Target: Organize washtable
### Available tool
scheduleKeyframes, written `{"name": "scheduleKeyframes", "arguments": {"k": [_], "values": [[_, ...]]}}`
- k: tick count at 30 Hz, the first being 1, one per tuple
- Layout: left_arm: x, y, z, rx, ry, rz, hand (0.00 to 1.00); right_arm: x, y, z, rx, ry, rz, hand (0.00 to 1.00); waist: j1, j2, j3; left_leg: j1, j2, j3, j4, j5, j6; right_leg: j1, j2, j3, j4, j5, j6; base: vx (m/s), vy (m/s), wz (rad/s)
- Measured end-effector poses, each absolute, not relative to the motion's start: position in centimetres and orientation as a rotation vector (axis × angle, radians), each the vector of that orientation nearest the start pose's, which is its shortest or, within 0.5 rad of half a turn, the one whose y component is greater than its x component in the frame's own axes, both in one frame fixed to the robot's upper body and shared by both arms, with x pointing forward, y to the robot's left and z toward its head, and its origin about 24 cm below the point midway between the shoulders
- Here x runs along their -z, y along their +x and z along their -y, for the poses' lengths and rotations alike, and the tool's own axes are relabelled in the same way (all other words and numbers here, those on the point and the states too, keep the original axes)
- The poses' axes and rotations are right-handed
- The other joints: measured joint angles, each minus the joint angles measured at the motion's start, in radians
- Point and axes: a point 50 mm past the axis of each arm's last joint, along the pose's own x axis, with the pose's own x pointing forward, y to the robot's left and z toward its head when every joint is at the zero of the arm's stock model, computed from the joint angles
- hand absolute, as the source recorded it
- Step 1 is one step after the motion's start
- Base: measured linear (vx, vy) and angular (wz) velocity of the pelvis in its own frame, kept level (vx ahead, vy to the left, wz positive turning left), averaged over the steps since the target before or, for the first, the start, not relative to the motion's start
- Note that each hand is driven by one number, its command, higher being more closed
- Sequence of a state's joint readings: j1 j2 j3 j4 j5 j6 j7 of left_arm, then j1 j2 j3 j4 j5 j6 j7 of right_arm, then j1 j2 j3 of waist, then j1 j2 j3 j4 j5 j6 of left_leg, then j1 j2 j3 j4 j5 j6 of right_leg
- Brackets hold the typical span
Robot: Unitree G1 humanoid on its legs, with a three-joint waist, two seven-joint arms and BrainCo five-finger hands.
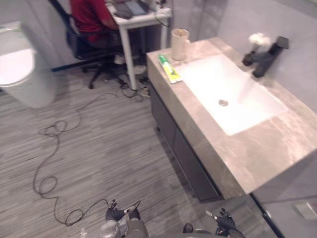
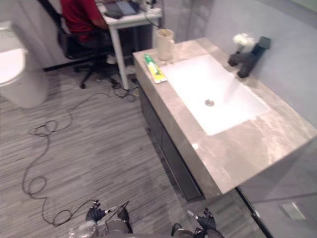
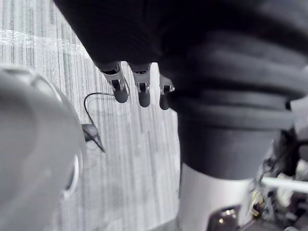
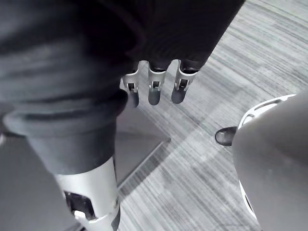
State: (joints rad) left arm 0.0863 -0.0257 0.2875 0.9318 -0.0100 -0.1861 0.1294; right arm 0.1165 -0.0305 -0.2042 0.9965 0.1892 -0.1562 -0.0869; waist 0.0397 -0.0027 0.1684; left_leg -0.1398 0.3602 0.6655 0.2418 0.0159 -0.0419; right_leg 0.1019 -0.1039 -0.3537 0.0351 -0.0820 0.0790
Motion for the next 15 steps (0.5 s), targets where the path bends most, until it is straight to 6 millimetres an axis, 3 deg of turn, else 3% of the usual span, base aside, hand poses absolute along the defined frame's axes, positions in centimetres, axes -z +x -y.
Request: {"name": "scheduleKeyframes", "arguments": {"k": [1, 2, 3, 4, 5, 6, 7, 8, 9, 10, 12, 13, 14, 15], "values": [[14.4, 12.0, -19.3, -0.427, -0.093, -0.838, 0.0, 15.4, 9.5, 20.6, 0.447, 0.165, -0.944, 0.0, 0.005, 0.015, -0.004, -0.028, 0.046, 0.028, 0.088, -0.015, 0.03, 0.006, -0.008, -0.047, 0.018, -0.002, -0.002, 0.14, 0.109, 1.25], [14.4, 11.8, -19.3, -0.434, -0.098, -0.845, 0.0, 15.3, 9.7, 20.8, 0.455, 0.168, -0.941, 0.0, 0.004, 0.022, -0.001, -0.043, 0.061, 0.011, 0.127, -0.037, 0.034, 0.009, -0.013, -0.07, 0.029, -0.003, -0.002, 0.12, 0.14, 1.05], [14.5, 11.4, -19.7, -0.469, -0.119, -0.849, 0.0, 15.3, 10.0, 20.9, 0.472, 0.181, -0.93, 0.0, 0.005, 0.023, 0.002, -0.085, 0.062, -0.036, 0.201, -0.058, 0.063, 0.015, -0.034, -0.118, 0.058, -0.004, 0.0, 0.08, 0.261, 0.87], [14.5, 11.4, -20.1, -0.49, -0.125, -0.845, 0.0, 15.3, 9.9, 21.2, 0.497, 0.196, -0.928, 0.0, 0.018, 0.022, 0.004, -0.097, 0.035, -0.095, 0.235, -0.058, 0.065, 0.044, -0.061, -0.172, 0.081, -0.004, 0.0, 0.0, 0.24, 0.99], [14.4, 11.3, -20.3, -0.491, -0.115, -0.847, 0.0, 15.5, 9.5, 20.9, 0.507, 0.214, -0.943, 0.0, 0.025, 0.016, 0.006, -0.088, -0.025, -0.145, 0.199, -0.05, 0.055, 0.053, -0.075, -0.223, 0.091, -0.01, 0.001, -0.03, 0.214, 0.93], [14.4, 11.3, -20.5, -0.488, -0.106, -0.846, 0.0, 15.7, 9.2, 20.7, 0.509, 0.224, -0.957, 0.0, 0.019, 0.003, -0.004, -0.083, -0.065, -0.185, 0.143, -0.045, 0.047, 0.053, -0.074, -0.225, 0.076, -0.008, -0.008, -0.08, 0.12, 1.21], [14.0, 11.7, -21.7, -0.488, -0.068, -0.825, 0.0, 16.0, 8.9, 19.4, 0.508, 0.261, -0.979, 0.0, 0.008, -0.068, -0.023, -0.088, -0.124, -0.22, 0.145, -0.101, 0.092, 0.058, -0.116, -0.256, 0.032, 0.017, -0.005, -0.06, 0.181, 0.75], [14.1, 11.4, -22.0, -0.504, -0.078, -0.828, 0.0, 15.9, 9.3, 19.3, 0.507, 0.269, -0.964, 0.0, 0.033, -0.042, -0.02, -0.095, -0.023, -0.215, 0.341, -0.213, 0.024, 0.061, -0.104, -0.268, 0.047, 0.033, 0.017, -0.04, 0.221, 0.52], [14.4, 10.7, -21.9, -0.503, -0.074, -0.855, 0.0, 15.9, 9.3, 19.3, 0.513, 0.272, -0.956, 0.0, 0.028, -0.015, -0.024, -0.075, 0.021, -0.215, 0.342, -0.272, -0.069, 0.061, -0.1, -0.275, 0.065, 0.034, 0.018, 0.0, 0.233, 0.11], [14.5, 10.8, -21.8, -0.487, -0.072, -0.865, 0.0, 15.8, 9.6, 19.7, 0.518, 0.269, -0.947, 0.0, 0.022, -0.012, -0.022, -0.085, 0.004, -0.214, 0.345, -0.287, -0.046, 0.058, -0.114, -0.281, 0.079, 0.034, 0.02, -0.04, 0.299, 0.37], [14.4, 11.5, -21.5, -0.417, -0.029, -0.862, 0.0, 16.3, 8.5, 19.3, 0.533, 0.296, -1.002, 0.0, 0.023, -0.042, -0.034, -0.104, -0.11, -0.245, 0.309, -0.275, -0.022, 0.029, -0.213, -0.32, 0.123, 0.069, 0.028, -0.03, 0.358, 0.71], [14.4, 11.5, -21.8, -0.399, -0.003, -0.864, 0.0, 16.3, 8.3, 19.3, 0.54, 0.302, -1.006, 0.0, 0.02, -0.029, -0.029, -0.111, -0.132, -0.259, 0.312, -0.28, -0.015, 0.03, -0.233, -0.332, 0.146, 0.077, 0.025, -0.02, 0.409, 0.91], [14.4, 11.6, -21.2, -0.368, 0.007, -0.869, 0.0, 16.3, 8.2, 19.7, 0.55, 0.297, -1.004, 0.0, 0.004, -0.036, -0.033, -0.112, -0.177, -0.272, 0.299, -0.315, 0.029, 0.012, -0.289, -0.332, 0.249, 0.082, 0.022, -0.05, 0.355, 0.79], [14.6, 11.6, -20.9, -0.353, 0.015, -0.877, 0.0, 16.2, 8.2, 20.1, 0.561, 0.299, -0.995, 0.0, -0.001, -0.019, -0.022, -0.093, -0.215, -0.282, 0.274, -0.323, 0.043, -0.022, -0.348, -0.304, 0.37, 0.086, -0.069, -0.04, 0.427, 0.9]]}}
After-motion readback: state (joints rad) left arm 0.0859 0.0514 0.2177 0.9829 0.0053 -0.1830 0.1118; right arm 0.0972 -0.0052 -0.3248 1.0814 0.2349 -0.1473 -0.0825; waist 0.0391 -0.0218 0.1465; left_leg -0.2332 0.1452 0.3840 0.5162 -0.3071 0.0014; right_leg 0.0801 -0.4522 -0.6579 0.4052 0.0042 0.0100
